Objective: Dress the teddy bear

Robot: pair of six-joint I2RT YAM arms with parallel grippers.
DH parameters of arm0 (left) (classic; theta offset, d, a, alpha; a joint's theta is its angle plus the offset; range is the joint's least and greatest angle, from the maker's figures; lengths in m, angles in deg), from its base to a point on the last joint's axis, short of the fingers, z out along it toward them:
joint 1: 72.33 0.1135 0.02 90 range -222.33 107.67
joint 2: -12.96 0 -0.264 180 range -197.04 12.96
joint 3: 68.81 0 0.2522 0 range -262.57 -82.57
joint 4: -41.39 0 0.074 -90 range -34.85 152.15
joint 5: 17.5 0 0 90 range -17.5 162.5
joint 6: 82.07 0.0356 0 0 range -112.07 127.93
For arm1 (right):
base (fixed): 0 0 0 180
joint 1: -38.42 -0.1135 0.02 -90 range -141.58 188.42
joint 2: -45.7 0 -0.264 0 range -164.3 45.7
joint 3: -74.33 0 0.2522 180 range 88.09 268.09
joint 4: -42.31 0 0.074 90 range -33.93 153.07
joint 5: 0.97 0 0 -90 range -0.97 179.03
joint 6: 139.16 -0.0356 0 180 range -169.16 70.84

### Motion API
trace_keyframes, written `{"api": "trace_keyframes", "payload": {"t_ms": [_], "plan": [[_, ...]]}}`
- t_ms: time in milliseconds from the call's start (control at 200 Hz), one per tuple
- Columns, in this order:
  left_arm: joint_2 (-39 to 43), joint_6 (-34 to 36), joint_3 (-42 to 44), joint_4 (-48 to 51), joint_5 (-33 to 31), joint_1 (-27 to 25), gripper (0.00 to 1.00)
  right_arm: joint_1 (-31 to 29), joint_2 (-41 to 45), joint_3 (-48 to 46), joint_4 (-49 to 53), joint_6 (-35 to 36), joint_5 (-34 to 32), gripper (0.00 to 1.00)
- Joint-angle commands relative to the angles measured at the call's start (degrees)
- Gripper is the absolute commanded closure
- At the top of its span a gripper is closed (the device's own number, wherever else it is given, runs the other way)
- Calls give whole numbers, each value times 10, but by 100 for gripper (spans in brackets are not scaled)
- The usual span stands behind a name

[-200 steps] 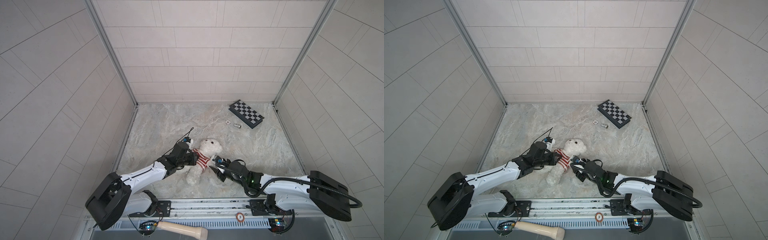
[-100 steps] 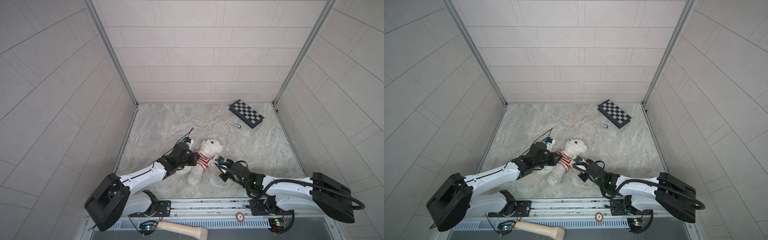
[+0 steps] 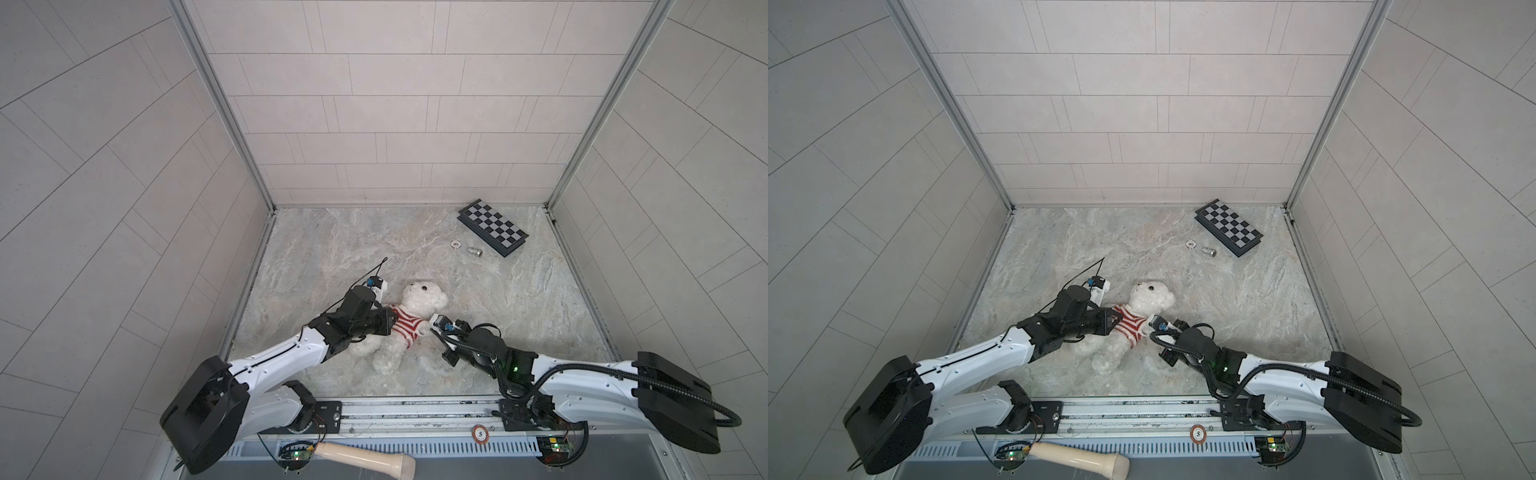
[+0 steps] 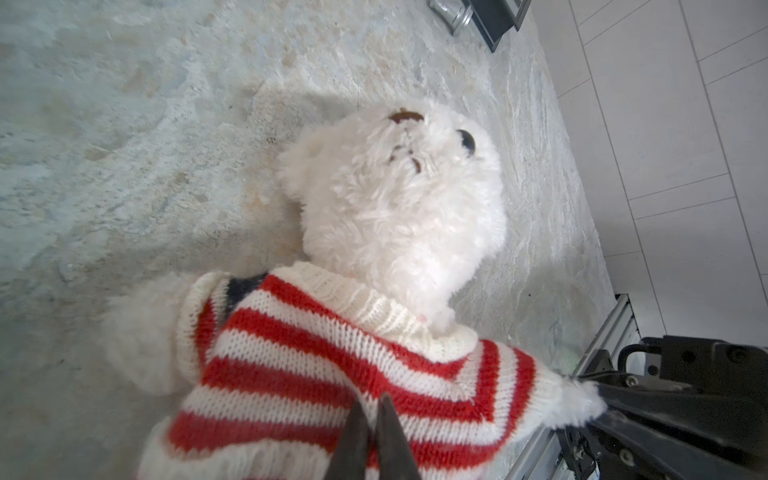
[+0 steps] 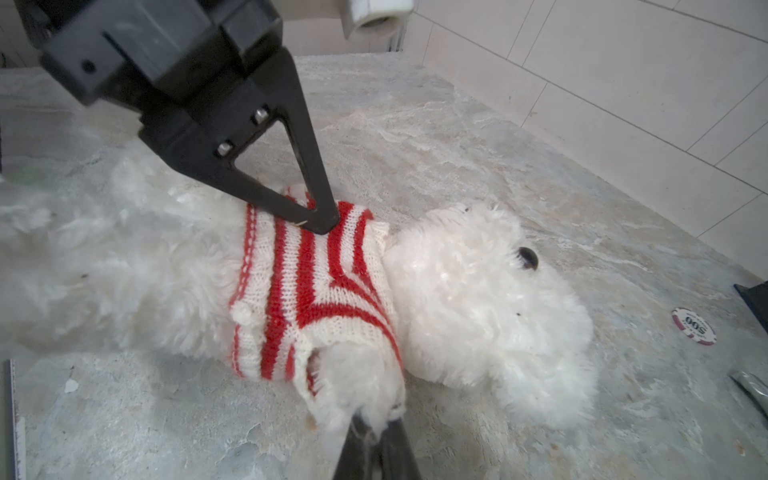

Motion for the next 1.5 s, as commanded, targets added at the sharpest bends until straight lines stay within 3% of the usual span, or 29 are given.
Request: {"api": "trace_keyframes", "payload": {"t_ms": [0,155,330,446,881,1076,1322,1357,1462,1492], "plan": [[19,28,-24,48,-15,-11,70,2,-15,25,-11,30,9,100],[57,56,-36,104,-33,-10,55,3,-15,26,-10,13,2,100],[20,80,-88,123,-24,-23,41,4,-26,15,-12,-12,3,100],[-19,80,-103,115,-20,-30,48,8,-27,12,-13,-28,3,100],[-87,72,-96,81,-54,-32,100,16,-12,-11,10,-60,-7,100],[-73,32,-44,9,-3,29,100,21,9,-19,53,-78,-65,100],[-59,61,-58,40,-3,26,100,25,5,-25,45,-75,-53,100],[-56,73,-70,56,-6,15,91,25,5,-25,44,-75,-50,100],[-58,116,-125,127,-44,-36,47,25,3,-24,42,-75,-45,100],[-64,123,-139,142,-51,-45,42,25,4,-24,41,-75,-45,100]]}}
